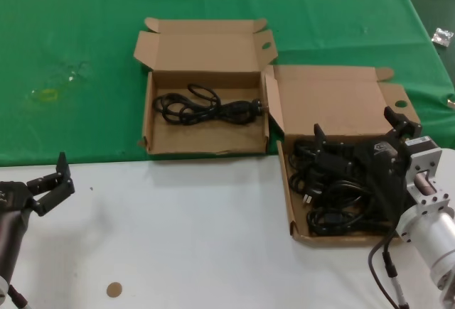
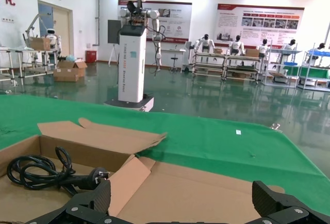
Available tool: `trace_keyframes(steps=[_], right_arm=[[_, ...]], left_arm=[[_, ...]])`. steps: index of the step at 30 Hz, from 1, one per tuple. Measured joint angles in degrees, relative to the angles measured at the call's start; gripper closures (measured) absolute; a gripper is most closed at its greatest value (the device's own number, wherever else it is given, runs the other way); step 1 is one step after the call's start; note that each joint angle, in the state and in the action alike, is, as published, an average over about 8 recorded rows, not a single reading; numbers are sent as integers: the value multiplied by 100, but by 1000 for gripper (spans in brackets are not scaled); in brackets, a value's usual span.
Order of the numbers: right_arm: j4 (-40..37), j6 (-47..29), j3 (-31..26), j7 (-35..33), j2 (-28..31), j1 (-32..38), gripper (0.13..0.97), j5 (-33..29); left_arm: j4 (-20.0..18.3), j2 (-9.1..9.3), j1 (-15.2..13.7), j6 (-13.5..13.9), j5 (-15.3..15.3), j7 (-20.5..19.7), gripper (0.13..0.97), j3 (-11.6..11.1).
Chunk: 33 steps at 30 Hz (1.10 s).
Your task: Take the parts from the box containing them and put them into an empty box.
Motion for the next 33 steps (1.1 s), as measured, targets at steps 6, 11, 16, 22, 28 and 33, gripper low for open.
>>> trace_keyframes(steps=[6,11,16,22,28,33], right_arm=[[0,0,0,0,0,0,129,0],[0,0,0,0,0,0,129,0],[0,0,0,0,0,0,129,0],[0,0,0,0,0,0,129,0],[0,0,0,0,0,0,129,0],[0,0,0,0,0,0,129,0]], left_arm=[[0,0,0,0,0,0,132,0],[0,0,0,0,0,0,132,0],[0,0,0,0,0,0,132,0],[0,0,0,0,0,0,132,0],[0,0,0,0,0,0,132,0],[0,0,0,0,0,0,132,0]])
